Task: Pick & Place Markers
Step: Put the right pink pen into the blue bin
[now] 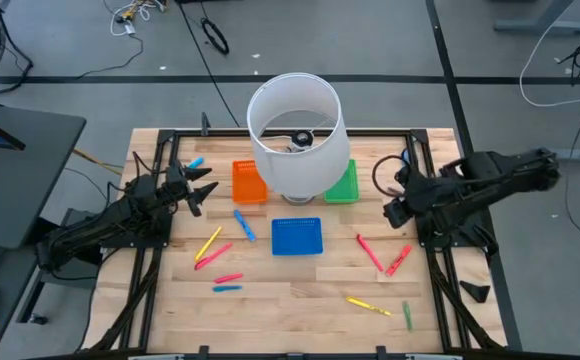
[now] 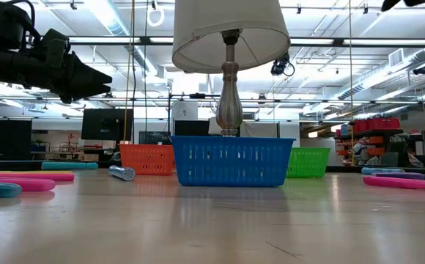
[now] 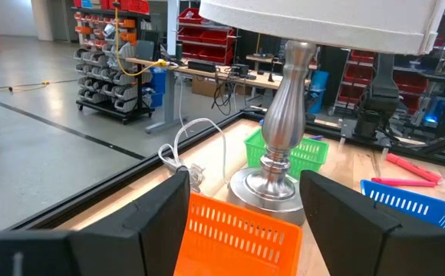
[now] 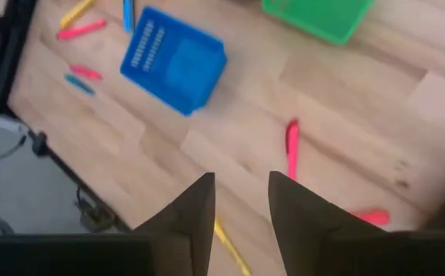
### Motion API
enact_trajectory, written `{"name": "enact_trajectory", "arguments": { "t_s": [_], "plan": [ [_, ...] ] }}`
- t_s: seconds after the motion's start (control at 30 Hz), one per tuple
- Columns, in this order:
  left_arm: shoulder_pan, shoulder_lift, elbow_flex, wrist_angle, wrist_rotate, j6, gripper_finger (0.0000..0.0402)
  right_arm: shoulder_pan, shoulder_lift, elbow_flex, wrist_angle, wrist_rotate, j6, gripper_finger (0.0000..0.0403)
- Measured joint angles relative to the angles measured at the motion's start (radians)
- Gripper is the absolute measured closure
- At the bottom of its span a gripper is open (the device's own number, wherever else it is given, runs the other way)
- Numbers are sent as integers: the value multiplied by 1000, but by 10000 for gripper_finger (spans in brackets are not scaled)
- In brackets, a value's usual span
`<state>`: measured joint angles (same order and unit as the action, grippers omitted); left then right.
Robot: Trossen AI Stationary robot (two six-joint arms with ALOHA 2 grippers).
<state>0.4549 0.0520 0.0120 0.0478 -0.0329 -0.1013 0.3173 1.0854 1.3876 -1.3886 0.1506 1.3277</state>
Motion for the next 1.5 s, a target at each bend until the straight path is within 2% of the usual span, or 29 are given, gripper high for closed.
{"name": "enact_trajectory", "arguments": {
  "t_s": [0.37, 0.63, 1.03, 1.3, 1.5],
  "plan": [
    [0, 0, 0, 0, 0, 0, 149, 113, 107, 132, -110, -118, -28, 280],
    [0, 0, 0, 0, 0, 0, 149, 176, 171, 169, -176, -141, 0, 280],
    [0, 0, 0, 0, 0, 0, 149, 183, 278, 169, -183, -140, 5, 280],
    [0, 0, 0, 0, 0, 0, 149, 193, 329, 167, -183, -48, 53, 280],
    [0, 0, 0, 0, 0, 0, 149, 193, 324, 92, -177, -58, 95, 280]
  ]
}}
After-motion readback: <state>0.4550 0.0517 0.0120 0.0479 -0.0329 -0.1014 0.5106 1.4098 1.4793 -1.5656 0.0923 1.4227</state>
